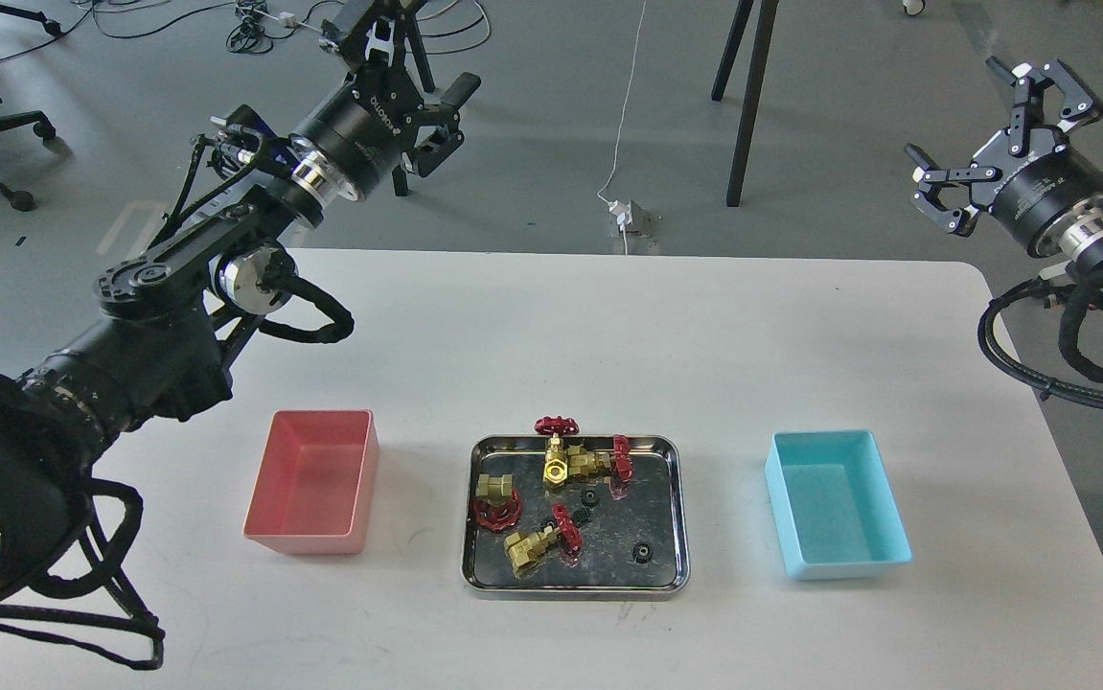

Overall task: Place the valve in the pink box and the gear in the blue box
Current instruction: 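Swing the left arm over the table toward the metal tray, then lower the left gripper onto a brass valve in the tray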

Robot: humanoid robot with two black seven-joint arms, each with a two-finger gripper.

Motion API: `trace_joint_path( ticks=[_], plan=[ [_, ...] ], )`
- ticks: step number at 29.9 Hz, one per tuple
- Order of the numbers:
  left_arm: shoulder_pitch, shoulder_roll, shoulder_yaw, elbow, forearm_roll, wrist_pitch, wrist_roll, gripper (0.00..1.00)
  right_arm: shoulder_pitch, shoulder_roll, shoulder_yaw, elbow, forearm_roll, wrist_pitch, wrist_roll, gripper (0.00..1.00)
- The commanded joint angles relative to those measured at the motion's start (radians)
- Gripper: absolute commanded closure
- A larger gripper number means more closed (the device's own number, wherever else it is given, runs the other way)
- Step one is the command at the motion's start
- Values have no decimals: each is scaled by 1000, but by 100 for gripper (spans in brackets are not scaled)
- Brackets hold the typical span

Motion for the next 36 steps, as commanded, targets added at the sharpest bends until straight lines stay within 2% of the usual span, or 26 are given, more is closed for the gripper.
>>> trace_joint_path(
  ticks=[1, 7, 11, 14, 19, 20, 22, 27, 30, 33, 36],
  plan=[
    [5, 8, -29, 1, -5, 0, 0, 0, -1, -3, 3, 66, -15, 0, 1, 0],
    [5, 49, -72, 12, -86, 0, 0, 0, 8, -5, 93, 77, -13, 0, 4, 0],
    [-5, -15, -147, -11, -193, 0, 0, 0, 75, -2, 170, 77, -10, 0, 0, 0],
    [-4, -84, -190, -144, -206, 0, 0, 0, 115, 0, 173, 77, -6, 0, 0, 0],
    [-92, -37, -150, -423, -62, 0, 0, 0, 109, -3, 168, 63, -9, -6, -3, 0],
    [-126, -2, -97, -471, -14, 0, 0, 1, 103, -5, 168, 54, -7, -7, -3, 0],
    [-253, 72, 136, -552, 41, 0, 0, 1, 83, -8, 171, 36, -4, -7, -2, 0],
    [-682, 128, 862, -679, 77, 212, 0, 1, 62, -28, 176, 37, 0, -7, 3, 0],
    [-879, 118, 1213, -751, 216, 277, 0, 1, 54, -28, 176, 43, 0, -7, 3, 0],
    [-1002, 109, 1434, -848, 418, 315, 0, 1, 54, -20, 179, 48, 0, -10, 3, 0],
    [-1036, 77, 1560, -933, 563, 360, 0, 1, 66, 9, 179, 49, 0, -45, 3, 0]
  ],
)
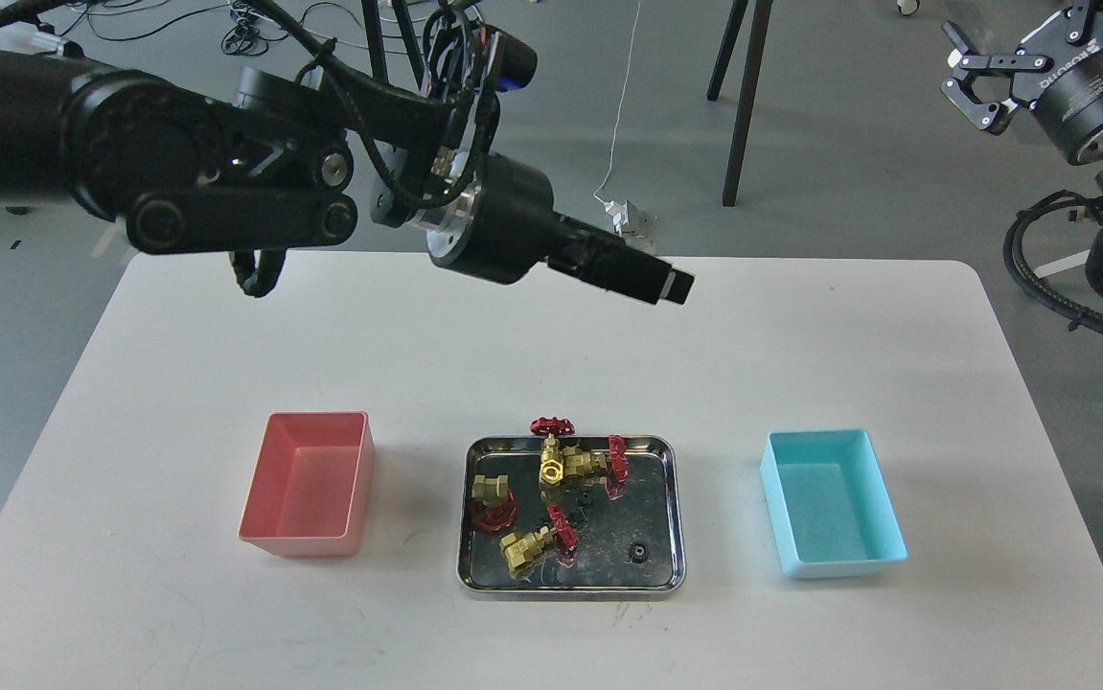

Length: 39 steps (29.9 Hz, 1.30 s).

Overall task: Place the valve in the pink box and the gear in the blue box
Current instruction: 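Lower the left gripper onto a brass valve in the tray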

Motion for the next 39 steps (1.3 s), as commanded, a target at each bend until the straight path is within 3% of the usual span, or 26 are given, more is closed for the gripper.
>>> trace_joint_path(
  ticks=[1, 5, 7, 21, 29, 34, 36, 39],
  plan=[
    [-38, -60, 159, -86, 154, 57, 0, 1, 22, 42, 2, 3, 0, -64, 0, 0],
    [83, -242, 272, -67, 157, 160, 0, 2, 148, 130, 13, -16, -2, -273, -11, 0],
    [140, -294, 286, -21, 154, 219, 0, 2, 206, 171, 8, -35, -2, -322, -26, 0],
    [235, -224, 326, 54, 160, 238, 0, 2, 170, 184, 2, -39, -2, -324, -43, 0],
    [402, -242, 358, 238, 162, 249, 0, 3, 137, 191, 2, -37, -2, -324, -43, 0],
    [434, -241, 358, 270, 168, 249, 0, 3, 131, 187, 2, -37, -2, -324, -43, 0],
    [441, -242, 352, 270, 168, 247, 0, 5, 124, 187, 2, -37, -2, -324, -43, 0],
    [467, -244, 352, 270, 170, 247, 0, 17, 119, 187, 2, -37, -2, -324, -43, 0]
  ],
)
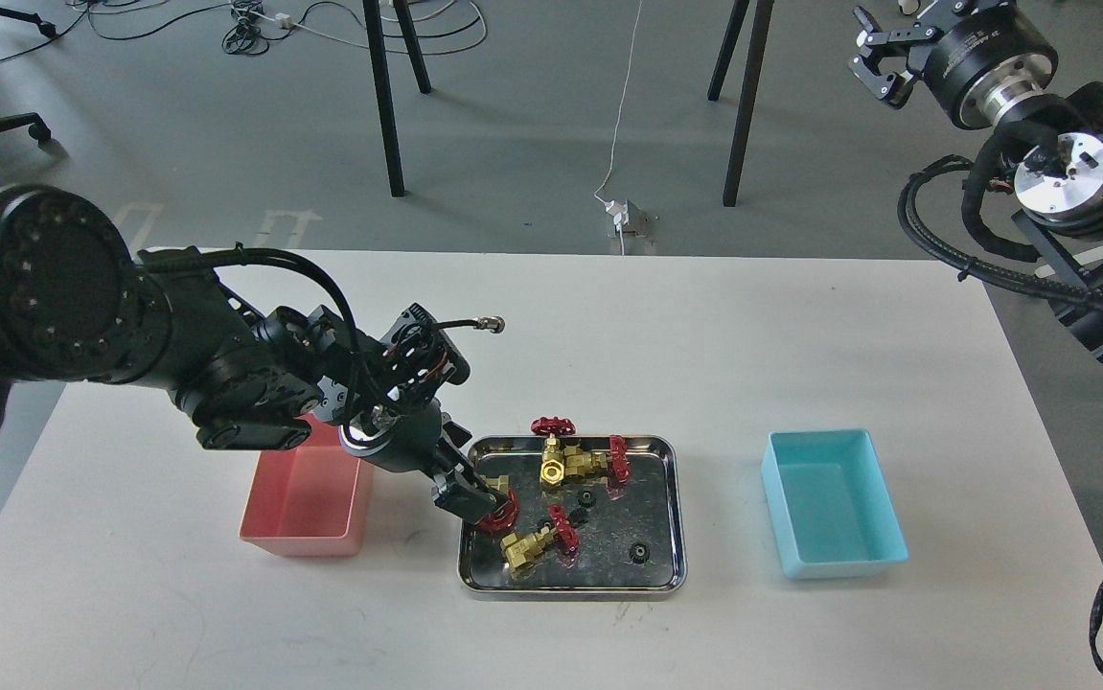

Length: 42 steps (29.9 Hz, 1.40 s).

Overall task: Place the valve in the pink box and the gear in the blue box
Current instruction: 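Lower the left gripper onto a brass valve in the tray, then close the left gripper on the brass valve, then lift the valve and carry it over the pink box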

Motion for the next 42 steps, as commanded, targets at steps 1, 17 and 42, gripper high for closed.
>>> trace_joint_path(
  ticks=[1, 17, 42],
  plan=[
    [29, -6, -1, 2, 2, 0, 0, 22, -6, 0, 0, 0, 0, 0, 0, 0],
    [33, -13, 5, 6, 5, 79, 0, 96, -34, -3, 2, 0, 0, 0, 2, 0],
    [-133, 692, -127, -331, 308, 125, 0, 98, 129, 32, 75, -6, 2, -198, -3, 0]
  ],
)
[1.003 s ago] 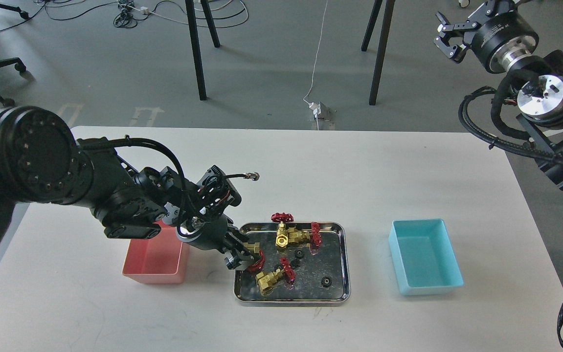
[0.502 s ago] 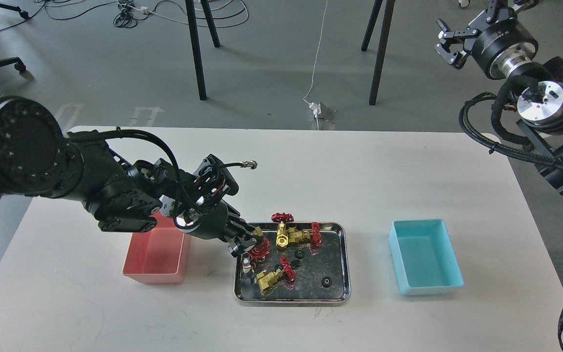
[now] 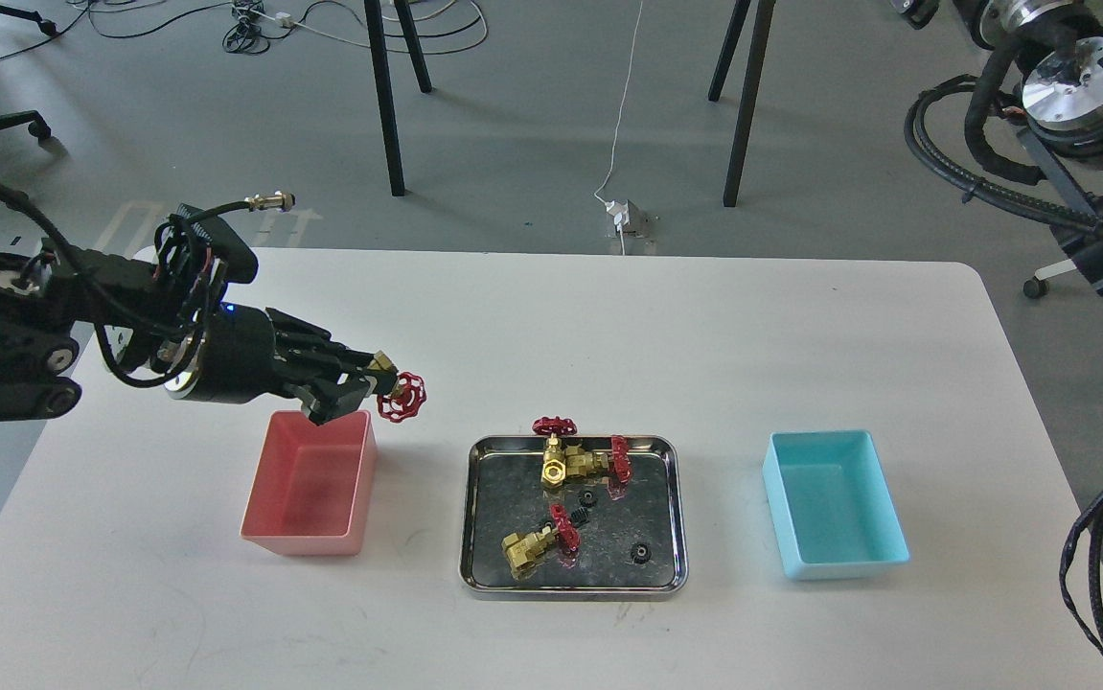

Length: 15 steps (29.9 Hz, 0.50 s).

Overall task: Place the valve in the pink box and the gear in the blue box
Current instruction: 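Lift the valve and carry it over the pink box, then lower the valve into the pink box and open the left gripper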

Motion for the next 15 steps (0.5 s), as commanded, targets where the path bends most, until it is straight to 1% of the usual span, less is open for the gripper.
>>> trace_joint_path(
  ticks=[1, 7, 11, 15],
  plan=[
    [52, 51, -4, 8, 34, 0, 0, 98, -6, 2, -1, 2, 0, -1, 0, 0],
    [121, 59, -9, 72, 57, 0, 0, 98, -26, 2, -3, 7, 3, 2, 0, 0],
    [141, 53, -9, 101, 60, 0, 0, 98, -32, -5, -1, 8, 3, 4, 0, 0],
    [200, 42, -18, 158, 62, 0, 0, 98, -41, -6, 3, 13, 3, 4, 1, 0]
  ],
)
